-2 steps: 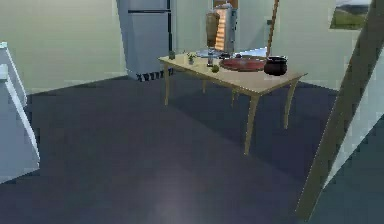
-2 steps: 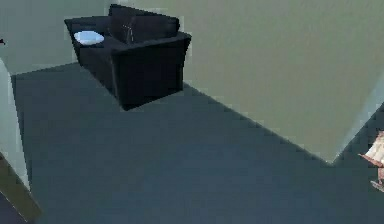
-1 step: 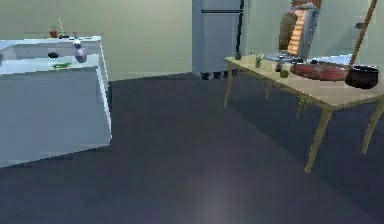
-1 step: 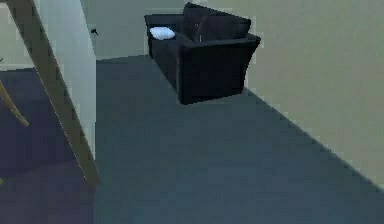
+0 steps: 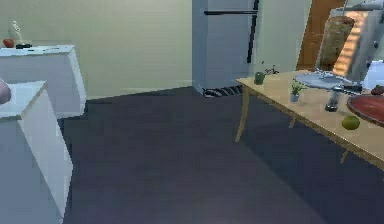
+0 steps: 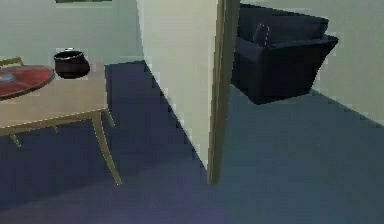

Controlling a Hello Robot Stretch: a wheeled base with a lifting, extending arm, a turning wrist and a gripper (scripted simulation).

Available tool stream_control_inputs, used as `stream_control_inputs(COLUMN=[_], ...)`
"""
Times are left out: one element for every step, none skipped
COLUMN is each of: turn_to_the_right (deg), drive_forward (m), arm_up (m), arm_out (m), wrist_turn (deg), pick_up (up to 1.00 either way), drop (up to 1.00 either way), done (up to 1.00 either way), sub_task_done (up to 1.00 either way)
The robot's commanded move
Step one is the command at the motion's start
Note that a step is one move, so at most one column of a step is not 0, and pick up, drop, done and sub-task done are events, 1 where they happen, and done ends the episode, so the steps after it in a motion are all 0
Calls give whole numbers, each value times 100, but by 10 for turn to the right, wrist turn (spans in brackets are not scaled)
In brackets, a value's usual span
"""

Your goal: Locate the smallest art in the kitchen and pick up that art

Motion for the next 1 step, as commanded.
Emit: stream_control_inputs(turn_to_the_right=[0], drive_forward=[100], arm_up=[0], arm_out=[0], wrist_turn=[0], pick_up=[0], drop=[0], done=[0], sub_task_done=[0])
